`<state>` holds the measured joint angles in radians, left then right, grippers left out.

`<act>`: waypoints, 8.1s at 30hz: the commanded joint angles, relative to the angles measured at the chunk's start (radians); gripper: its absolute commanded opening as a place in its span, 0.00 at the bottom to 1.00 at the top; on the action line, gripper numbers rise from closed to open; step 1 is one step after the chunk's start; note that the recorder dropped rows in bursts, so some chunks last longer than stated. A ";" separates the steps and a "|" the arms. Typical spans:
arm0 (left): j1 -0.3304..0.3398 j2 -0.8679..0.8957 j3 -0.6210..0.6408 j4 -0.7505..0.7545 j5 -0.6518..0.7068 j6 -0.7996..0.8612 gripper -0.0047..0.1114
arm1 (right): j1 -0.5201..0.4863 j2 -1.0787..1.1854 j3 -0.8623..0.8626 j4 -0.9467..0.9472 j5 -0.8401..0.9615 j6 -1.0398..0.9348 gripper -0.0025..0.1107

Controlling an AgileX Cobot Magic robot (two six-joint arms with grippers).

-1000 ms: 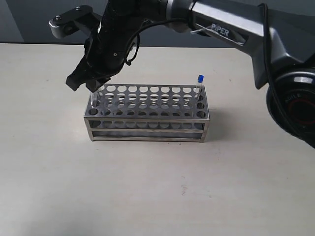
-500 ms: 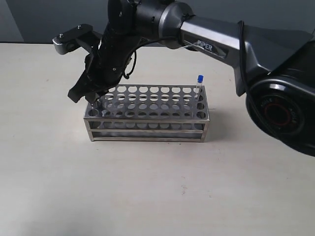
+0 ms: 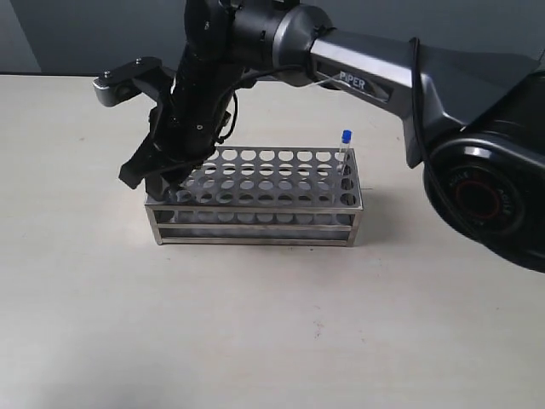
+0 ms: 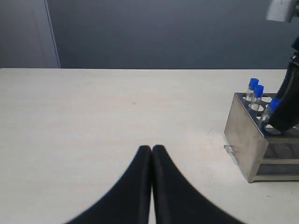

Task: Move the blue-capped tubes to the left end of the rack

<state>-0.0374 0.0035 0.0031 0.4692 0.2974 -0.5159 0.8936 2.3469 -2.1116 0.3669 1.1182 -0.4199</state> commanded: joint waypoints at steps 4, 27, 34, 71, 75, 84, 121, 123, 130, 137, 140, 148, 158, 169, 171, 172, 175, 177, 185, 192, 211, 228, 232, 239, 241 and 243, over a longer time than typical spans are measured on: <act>-0.006 -0.004 -0.003 -0.001 -0.005 -0.001 0.05 | 0.002 -0.097 0.002 -0.042 0.038 0.031 0.38; -0.006 -0.004 -0.003 -0.001 -0.005 -0.001 0.05 | -0.201 -0.197 0.080 -0.528 0.103 0.360 0.38; -0.006 -0.004 -0.003 -0.001 -0.007 -0.001 0.05 | -0.278 -0.207 0.184 -0.528 0.103 0.368 0.38; -0.006 -0.004 -0.003 -0.001 -0.007 -0.001 0.05 | -0.305 -0.172 0.253 -0.426 0.103 0.348 0.25; -0.006 -0.004 -0.003 -0.001 -0.005 -0.001 0.05 | -0.305 -0.172 0.274 -0.426 0.103 0.348 0.06; -0.006 -0.004 -0.003 -0.001 -0.005 -0.001 0.05 | -0.305 -0.207 0.274 -0.440 0.083 0.348 0.02; -0.006 -0.004 -0.003 0.002 -0.007 -0.001 0.05 | 0.028 -0.166 -0.039 -0.169 0.099 0.123 0.02; -0.006 -0.004 -0.003 0.002 -0.007 -0.001 0.05 | 0.028 -0.157 -0.050 -0.157 0.097 0.123 0.02; -0.006 -0.004 -0.003 0.002 -0.007 -0.001 0.05 | 0.033 -0.105 -0.050 -0.155 0.099 0.101 0.02; -0.006 -0.004 -0.003 0.000 -0.005 -0.001 0.05 | 0.057 -0.068 -0.050 -0.108 0.067 0.053 0.02; -0.006 -0.004 -0.003 0.000 -0.005 -0.001 0.05 | 0.064 -0.061 -0.050 -0.100 0.045 0.053 0.02; -0.006 -0.004 -0.003 0.000 -0.005 -0.001 0.05 | 0.067 -0.033 -0.050 -0.133 0.044 0.053 0.02; -0.006 -0.004 -0.003 0.000 -0.005 -0.001 0.05 | 0.083 -0.003 -0.050 -0.138 0.044 0.053 0.02; -0.006 -0.004 -0.003 0.000 -0.005 -0.001 0.05 | 0.083 -0.001 -0.050 -0.123 0.028 0.053 0.24; -0.006 -0.004 -0.003 0.000 -0.005 -0.001 0.05 | 0.083 -0.001 -0.050 -0.123 0.028 0.053 0.33; -0.006 -0.004 -0.003 0.000 -0.005 -0.001 0.05 | 0.083 -0.001 -0.050 -0.123 0.025 0.053 0.37; -0.006 -0.004 -0.003 0.000 -0.005 -0.001 0.05 | 0.083 -0.001 -0.050 -0.123 0.029 0.055 0.39; -0.006 -0.004 -0.003 0.000 -0.007 -0.001 0.05 | 0.083 -0.006 -0.050 -0.123 0.033 0.055 0.39; -0.006 -0.004 -0.003 0.000 -0.007 -0.001 0.05 | 0.083 -0.050 -0.050 -0.194 0.042 0.073 0.39; -0.006 -0.004 -0.003 0.000 -0.007 -0.001 0.05 | 0.083 -0.050 -0.050 -0.233 0.064 0.083 0.39; -0.006 -0.004 -0.003 0.000 -0.007 -0.001 0.05 | 0.083 -0.059 -0.050 -0.374 0.103 0.158 0.02; -0.006 -0.004 -0.003 0.000 -0.005 -0.001 0.05 | 0.083 -0.340 -0.050 -0.543 0.086 0.309 0.02; -0.006 -0.004 -0.003 0.000 -0.005 -0.001 0.05 | 0.083 -0.422 -0.050 -0.543 0.103 0.316 0.02; -0.006 -0.004 -0.003 0.000 -0.005 -0.001 0.05 | 0.083 -0.542 -0.050 -0.542 0.103 0.347 0.02; -0.006 -0.004 -0.003 0.000 -0.005 -0.001 0.05 | 0.083 -0.566 -0.039 -0.531 0.103 0.349 0.02; -0.006 -0.004 -0.003 0.000 -0.005 -0.001 0.05 | 0.083 -0.600 -0.013 -0.524 0.103 0.349 0.02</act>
<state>-0.0374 0.0035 0.0031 0.4692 0.2974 -0.5159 0.9807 1.7894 -2.1512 -0.1630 1.2170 -0.0780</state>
